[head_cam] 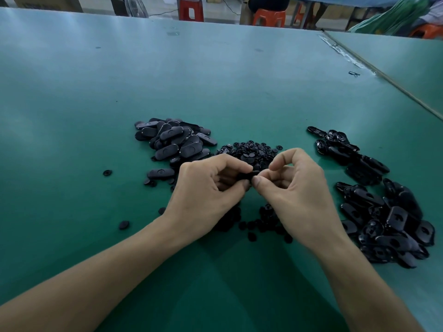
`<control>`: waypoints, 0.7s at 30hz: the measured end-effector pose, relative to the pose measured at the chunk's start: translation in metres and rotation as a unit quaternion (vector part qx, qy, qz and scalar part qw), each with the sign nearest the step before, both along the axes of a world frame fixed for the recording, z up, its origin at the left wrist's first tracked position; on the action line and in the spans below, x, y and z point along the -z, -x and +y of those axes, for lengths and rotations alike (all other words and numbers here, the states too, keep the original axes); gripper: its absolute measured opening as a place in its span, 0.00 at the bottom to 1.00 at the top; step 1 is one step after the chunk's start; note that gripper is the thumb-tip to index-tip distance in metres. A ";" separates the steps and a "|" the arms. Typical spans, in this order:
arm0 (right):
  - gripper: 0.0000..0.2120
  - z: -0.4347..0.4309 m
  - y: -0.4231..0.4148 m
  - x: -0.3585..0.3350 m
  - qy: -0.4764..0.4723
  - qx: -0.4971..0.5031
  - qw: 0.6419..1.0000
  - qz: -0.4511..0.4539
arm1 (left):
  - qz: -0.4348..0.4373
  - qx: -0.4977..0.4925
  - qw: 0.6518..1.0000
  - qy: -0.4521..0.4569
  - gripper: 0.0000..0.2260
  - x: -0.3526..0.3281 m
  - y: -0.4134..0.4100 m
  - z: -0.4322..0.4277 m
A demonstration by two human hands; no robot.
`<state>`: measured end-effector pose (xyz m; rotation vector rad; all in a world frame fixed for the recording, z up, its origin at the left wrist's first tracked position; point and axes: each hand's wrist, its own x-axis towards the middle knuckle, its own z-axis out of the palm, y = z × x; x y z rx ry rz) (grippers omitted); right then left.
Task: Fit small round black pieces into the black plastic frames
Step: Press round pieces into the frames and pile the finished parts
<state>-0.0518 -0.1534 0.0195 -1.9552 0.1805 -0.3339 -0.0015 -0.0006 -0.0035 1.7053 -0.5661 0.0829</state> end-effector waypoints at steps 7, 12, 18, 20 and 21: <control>0.16 -0.002 0.001 0.001 0.018 -0.002 1.000 -0.011 | 0.009 0.001 1.000 -0.004 0.13 0.000 0.001 0.001; 0.16 -0.003 0.002 0.000 0.038 -0.005 0.999 -0.004 | 0.023 0.021 0.999 -0.006 0.11 0.000 0.000 0.001; 0.16 0.000 0.002 -0.001 0.044 0.009 0.999 -0.003 | 0.023 0.029 0.999 -0.006 0.12 0.000 -0.001 0.001; 0.16 0.003 0.001 -0.001 0.043 0.021 0.999 -0.008 | 0.036 0.028 0.999 0.003 0.13 0.000 -0.002 0.001; 0.16 0.005 0.001 -0.001 0.038 0.026 0.999 -0.009 | 0.046 0.029 0.998 0.012 0.13 -0.001 -0.003 0.001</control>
